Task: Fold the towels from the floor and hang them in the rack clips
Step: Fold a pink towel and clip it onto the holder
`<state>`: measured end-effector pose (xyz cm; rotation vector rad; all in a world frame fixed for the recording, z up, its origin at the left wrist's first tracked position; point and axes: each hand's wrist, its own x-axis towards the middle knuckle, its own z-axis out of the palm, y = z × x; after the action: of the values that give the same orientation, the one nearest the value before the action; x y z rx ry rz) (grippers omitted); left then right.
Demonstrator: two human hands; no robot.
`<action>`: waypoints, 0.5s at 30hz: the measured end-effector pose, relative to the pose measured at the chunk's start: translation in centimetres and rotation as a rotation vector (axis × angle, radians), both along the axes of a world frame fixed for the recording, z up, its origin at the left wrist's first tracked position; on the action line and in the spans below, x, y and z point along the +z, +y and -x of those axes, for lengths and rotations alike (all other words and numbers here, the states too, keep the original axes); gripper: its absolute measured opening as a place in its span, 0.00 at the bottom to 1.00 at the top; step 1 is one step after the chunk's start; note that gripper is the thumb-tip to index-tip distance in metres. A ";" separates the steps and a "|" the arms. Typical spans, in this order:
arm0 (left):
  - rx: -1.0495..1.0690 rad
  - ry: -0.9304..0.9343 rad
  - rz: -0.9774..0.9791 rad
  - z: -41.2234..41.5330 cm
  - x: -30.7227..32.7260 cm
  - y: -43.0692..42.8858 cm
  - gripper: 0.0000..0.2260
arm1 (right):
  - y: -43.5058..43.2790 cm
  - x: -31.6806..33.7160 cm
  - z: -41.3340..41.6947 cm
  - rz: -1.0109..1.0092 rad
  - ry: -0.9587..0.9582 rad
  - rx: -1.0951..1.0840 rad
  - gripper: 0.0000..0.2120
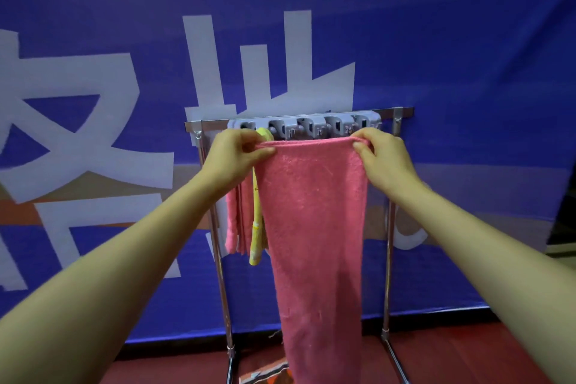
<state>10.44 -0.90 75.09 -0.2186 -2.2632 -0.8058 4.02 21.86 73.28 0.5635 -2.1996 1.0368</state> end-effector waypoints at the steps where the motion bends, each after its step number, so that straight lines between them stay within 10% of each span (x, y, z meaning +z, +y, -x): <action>1: -0.009 0.001 -0.011 0.0 -0.1 -0.1 0.04 | 0.0 -0.1 -0.1 0.017 -0.005 0.010 0.10; 15: 0.105 -0.051 0.061 0.8 -2.1 -0.5 0.07 | -1.4 -0.8 -0.7 0.033 -0.038 0.079 0.07</action>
<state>9.68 -1.45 73.00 -0.1068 -2.3281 -0.6957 4.67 20.50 72.53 0.6248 -2.2044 1.1320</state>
